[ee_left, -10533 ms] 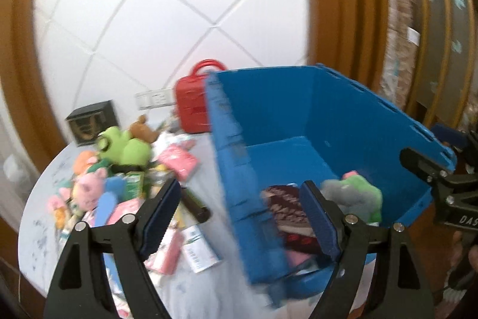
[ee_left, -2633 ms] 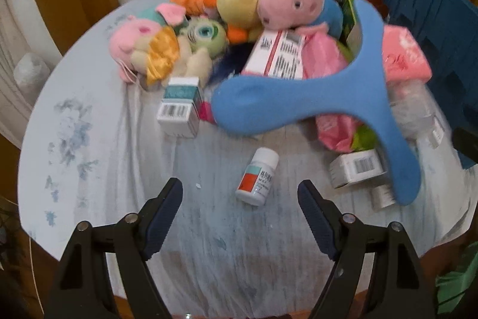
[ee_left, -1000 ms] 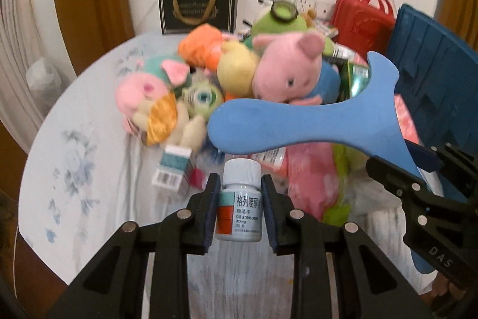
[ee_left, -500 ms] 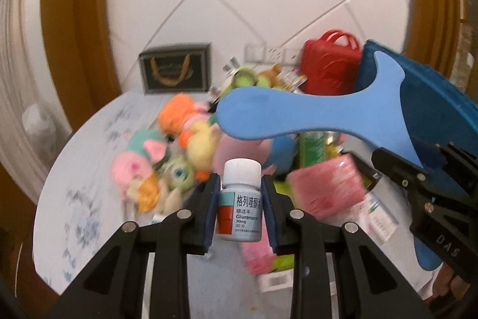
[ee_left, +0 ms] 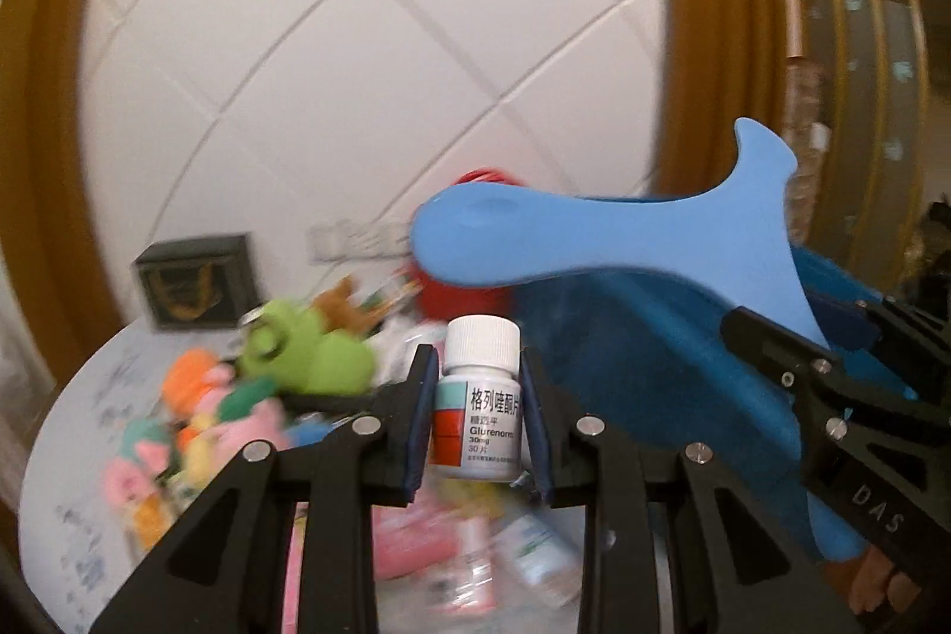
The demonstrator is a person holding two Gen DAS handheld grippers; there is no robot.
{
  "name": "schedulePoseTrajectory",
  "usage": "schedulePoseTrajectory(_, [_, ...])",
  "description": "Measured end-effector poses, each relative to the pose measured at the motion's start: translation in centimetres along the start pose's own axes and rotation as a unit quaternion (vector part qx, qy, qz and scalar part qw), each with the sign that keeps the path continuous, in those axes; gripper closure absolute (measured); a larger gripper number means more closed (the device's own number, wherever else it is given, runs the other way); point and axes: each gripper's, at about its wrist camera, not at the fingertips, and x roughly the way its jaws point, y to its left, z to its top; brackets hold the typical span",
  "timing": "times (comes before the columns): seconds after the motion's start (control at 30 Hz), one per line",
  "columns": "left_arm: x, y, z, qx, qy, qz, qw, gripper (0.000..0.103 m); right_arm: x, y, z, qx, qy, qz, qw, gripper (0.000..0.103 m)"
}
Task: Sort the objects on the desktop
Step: 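Lift and carry the pill bottle and blue foam toy over the blue crate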
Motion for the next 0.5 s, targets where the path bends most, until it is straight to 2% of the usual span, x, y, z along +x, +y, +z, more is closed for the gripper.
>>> schedulePoseTrajectory(0.23, [2.5, -12.3, 3.5, 0.02, -0.012, -0.063, 0.9978, 0.076, -3.6, -11.2, 0.6, 0.001, -0.004, -0.067, 0.998, 0.064])
schedulePoseTrajectory(0.4, [5.2, -19.2, 4.1, 0.049, 0.014, -0.082, 0.9953, 0.076, -2.6, -18.9, -0.5, 0.001, 0.042, -0.102, 0.994, 0.064])
schedulePoseTrajectory(0.5, [6.4, -22.5, 3.8, 0.072, 0.032, -0.087, 0.9931, 0.076, -0.7, -21.5, -1.6, 0.003, 0.072, -0.109, 0.991, 0.064])
